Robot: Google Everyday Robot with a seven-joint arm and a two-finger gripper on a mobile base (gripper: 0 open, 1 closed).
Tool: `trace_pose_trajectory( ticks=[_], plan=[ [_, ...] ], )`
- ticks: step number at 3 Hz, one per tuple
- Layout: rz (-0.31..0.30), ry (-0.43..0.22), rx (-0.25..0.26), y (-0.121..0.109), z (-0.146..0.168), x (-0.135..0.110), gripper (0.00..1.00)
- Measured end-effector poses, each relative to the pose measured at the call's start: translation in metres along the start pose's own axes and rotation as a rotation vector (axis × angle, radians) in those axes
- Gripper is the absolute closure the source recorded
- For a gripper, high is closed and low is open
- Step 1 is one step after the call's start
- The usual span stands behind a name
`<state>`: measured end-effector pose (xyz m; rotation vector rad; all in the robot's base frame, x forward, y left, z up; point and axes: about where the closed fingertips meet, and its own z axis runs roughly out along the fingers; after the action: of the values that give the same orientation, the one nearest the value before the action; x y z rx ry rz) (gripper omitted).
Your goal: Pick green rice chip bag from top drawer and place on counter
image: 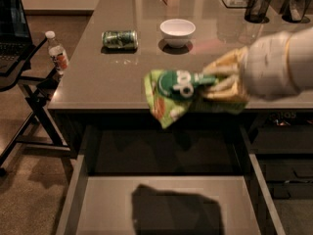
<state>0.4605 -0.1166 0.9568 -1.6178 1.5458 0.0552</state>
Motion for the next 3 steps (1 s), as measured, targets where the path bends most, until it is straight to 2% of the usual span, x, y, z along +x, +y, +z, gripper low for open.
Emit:
trace_pose_trajectory(
  ticks=[1, 2, 3],
  plan=[
    [-0.048, -0.006, 0.054, -0.036, -0.0198, -0.0301, 1.0],
    [-0.056, -0.009, 0.062, -0.04, -0.0223, -0.0349, 1.0],
    [-0.064, -0.018, 0.039, -0.0372, -0.0138, -0.0388, 1.0]
  ],
)
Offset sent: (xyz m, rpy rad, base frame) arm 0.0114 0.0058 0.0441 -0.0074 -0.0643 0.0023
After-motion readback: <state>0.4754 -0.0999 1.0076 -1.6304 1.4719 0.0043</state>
